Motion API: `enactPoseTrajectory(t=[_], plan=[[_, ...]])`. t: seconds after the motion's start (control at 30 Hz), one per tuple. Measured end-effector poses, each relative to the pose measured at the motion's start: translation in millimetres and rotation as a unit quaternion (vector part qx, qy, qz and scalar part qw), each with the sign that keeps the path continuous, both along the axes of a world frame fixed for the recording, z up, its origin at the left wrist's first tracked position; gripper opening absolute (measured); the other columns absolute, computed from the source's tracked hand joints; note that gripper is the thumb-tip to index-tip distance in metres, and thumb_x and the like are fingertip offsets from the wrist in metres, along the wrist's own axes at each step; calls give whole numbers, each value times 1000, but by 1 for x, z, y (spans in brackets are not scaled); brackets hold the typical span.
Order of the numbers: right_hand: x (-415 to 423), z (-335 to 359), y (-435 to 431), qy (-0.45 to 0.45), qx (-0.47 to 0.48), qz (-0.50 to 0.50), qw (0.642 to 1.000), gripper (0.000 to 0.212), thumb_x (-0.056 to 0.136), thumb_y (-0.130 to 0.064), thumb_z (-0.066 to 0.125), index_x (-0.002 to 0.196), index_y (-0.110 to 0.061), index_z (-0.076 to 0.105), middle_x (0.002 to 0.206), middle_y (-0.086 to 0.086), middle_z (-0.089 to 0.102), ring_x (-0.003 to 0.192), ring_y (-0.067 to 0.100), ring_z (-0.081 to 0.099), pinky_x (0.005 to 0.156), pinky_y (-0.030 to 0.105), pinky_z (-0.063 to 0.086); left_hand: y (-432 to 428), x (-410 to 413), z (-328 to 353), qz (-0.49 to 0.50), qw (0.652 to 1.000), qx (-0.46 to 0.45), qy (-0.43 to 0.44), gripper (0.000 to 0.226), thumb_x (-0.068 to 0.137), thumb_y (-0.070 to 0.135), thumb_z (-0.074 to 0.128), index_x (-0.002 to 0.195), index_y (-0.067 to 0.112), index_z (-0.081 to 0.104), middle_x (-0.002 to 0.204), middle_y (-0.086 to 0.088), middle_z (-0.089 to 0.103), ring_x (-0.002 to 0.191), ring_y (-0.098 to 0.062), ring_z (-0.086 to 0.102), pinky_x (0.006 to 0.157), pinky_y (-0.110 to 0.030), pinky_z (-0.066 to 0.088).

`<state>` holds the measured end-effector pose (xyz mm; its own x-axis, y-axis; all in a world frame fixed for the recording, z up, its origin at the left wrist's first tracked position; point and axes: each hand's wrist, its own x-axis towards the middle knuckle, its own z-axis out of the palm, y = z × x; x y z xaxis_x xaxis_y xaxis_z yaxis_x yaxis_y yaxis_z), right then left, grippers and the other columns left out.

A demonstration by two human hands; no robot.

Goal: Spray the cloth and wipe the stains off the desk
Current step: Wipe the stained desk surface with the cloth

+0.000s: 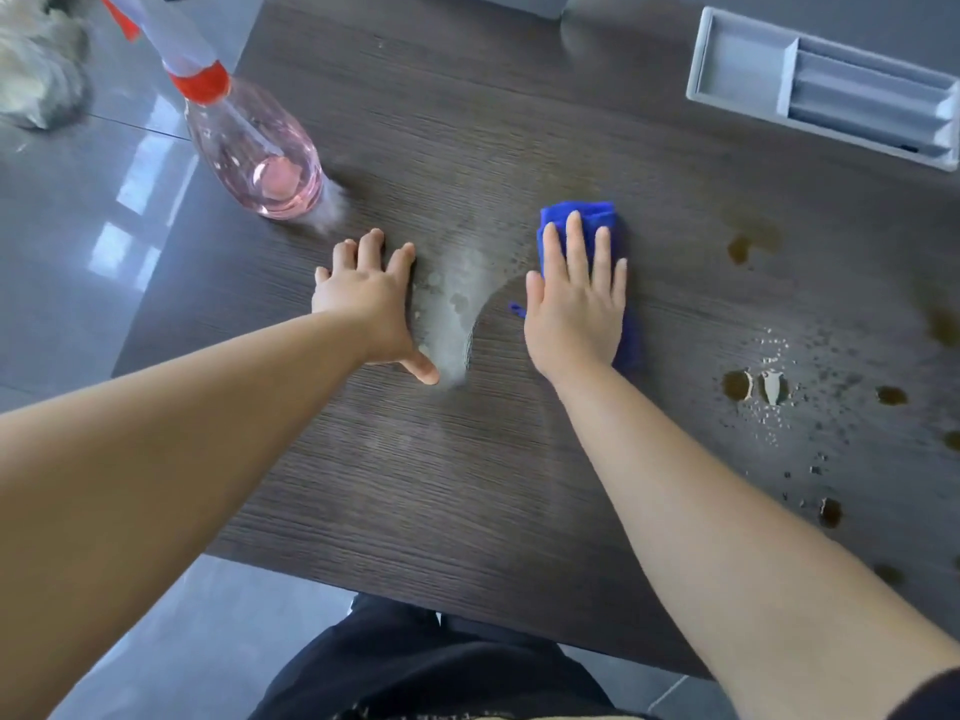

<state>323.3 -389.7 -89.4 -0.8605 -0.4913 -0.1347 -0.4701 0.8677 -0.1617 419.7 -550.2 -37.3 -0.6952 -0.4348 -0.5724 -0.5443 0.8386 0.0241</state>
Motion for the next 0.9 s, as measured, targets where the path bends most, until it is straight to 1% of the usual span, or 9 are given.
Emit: enactPoseTrajectory(t=[0.1,0.17,0.27,0.37,0.43,0.63,0.7,0.8,0.9], plan=[[36,1,44,23,-14,192,981,49,97,-31,35,144,-16,39,153,5,32,140,33,28,112,50,23,-1,0,0,-6,1000,1,1,145,35,65,84,149,25,4,155,-6,1,140,-31,5,113,-51,19],[36,1,72,17,-1,246,969,49,96,-32,34,142,-16,43,151,5,37,138,33,33,110,51,27,-1,0,0,-10,1000,2,-4,145,35,65,83,149,25,3,155,-6,1,140,-31,5,113,-52,20],[0,3,57,22,2,182,983,50,97,-34,30,143,-18,40,153,4,33,140,32,29,111,51,23,-2,-2,2,-12,1000,1,-7,146,35,65,83,149,24,3,154,-7,1,140,-32,6,112,-53,21],[-38,4,-5,-5,11,15,1000,51,101,-36,29,151,-23,21,160,-1,10,146,27,7,117,47,7,-1,-3,4,-11,1000,2,-15,145,35,65,83,149,25,3,154,-7,1,140,-32,6,113,-53,22],[-40,4,-36,-13,13,-22,1000,54,102,-38,28,152,-24,14,160,-2,3,147,26,0,117,46,2,0,-3,4,-10,1000,0,-20,145,35,65,83,149,24,3,154,-7,1,139,-32,6,112,-53,22],[26,2,16,21,-14,277,961,51,95,-36,33,143,-20,41,153,1,33,140,31,28,112,49,22,-1,-5,3,-17,1000,-4,-21,145,34,64,83,149,22,5,154,-9,3,138,-33,8,111,-55,24],[16,0,39,17,-14,309,951,50,94,-34,35,142,-20,43,151,1,37,138,31,33,110,50,26,-1,-4,2,-17,1000,-4,-22,146,34,65,83,149,22,4,154,-9,2,138,-33,8,111,-56,24],[-27,1,23,31,-11,215,976,51,95,-34,32,143,-20,41,152,3,34,139,33,31,110,54,26,-2,-5,2,-18,1000,-1,-26,147,34,65,83,149,22,2,154,-9,1,139,-33,6,111,-56,22],[-63,3,-29,-1,14,44,999,52,101,-37,27,151,-25,19,160,-3,9,146,27,6,116,48,6,-1,-5,4,-14,999,2,-31,148,34,65,83,149,22,1,154,-9,-1,139,-33,5,112,-55,22]])
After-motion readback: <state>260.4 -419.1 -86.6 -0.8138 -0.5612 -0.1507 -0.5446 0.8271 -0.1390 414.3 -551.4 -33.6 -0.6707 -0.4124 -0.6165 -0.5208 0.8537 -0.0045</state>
